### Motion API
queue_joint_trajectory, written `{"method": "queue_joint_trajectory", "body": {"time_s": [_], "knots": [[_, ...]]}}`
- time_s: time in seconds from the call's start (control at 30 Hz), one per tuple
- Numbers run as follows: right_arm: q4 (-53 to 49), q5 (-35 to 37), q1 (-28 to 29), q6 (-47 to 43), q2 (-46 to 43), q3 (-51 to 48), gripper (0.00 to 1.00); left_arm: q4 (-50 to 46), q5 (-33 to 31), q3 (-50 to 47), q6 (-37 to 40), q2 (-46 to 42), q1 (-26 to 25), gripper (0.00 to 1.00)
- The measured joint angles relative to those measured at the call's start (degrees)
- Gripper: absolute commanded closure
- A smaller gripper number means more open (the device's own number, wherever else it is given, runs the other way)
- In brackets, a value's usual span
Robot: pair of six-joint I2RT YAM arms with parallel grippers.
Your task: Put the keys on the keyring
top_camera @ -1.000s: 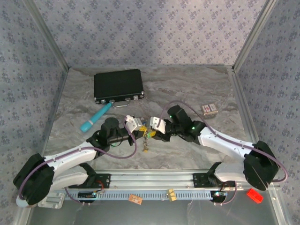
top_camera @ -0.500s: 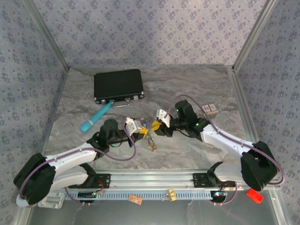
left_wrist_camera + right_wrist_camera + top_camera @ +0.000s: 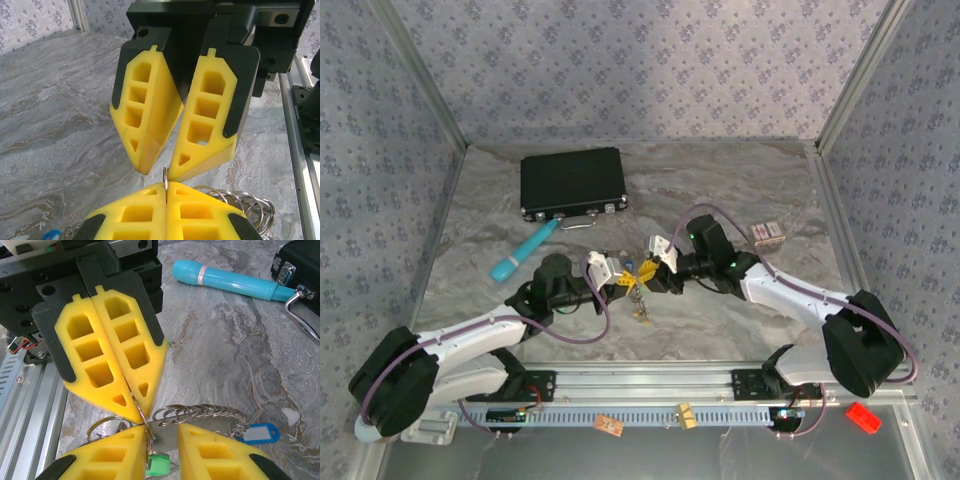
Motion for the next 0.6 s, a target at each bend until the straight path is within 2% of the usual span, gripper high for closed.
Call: {"method": "queue_joint_trajectory", "body": {"time_s": [0.13, 0.2, 0.27, 0.33, 0.47, 0.6], "knots": [[0.3, -0.7, 0.0, 0.0, 0.7, 0.0, 0.82, 0.0, 0.2, 0.0, 0.0, 0.0, 0.0, 1.0], [0.3, -1.1, 0.1, 0.1, 0.9, 0.0, 0.88, 0.0, 0.2, 0.0, 0.0, 0.0, 0.0, 1.0], [0.5, -1.5, 0.2, 0.2, 1.0, 0.0, 1.0, 0.0, 0.2, 0.0, 0.0, 0.0, 0.0, 1.0], [0.4, -1.9, 0.2, 0.3, 1.0, 0.0, 1.0, 0.2, 0.2, -0.1, 0.0, 0.0, 0.0, 1.0], [-1.1, -2.0, 0.2, -0.5, 1.0, 0.5, 1.0, -0.3, -0.3, -0.1, 0.3, -0.1, 0.0, 0.76], [-7.4, -0.3, 0.6, -4.0, 1.0, 3.4, 1.0, -4.3, -2.0, 0.7, 1.4, -1.0, 0.0, 0.71]]}}
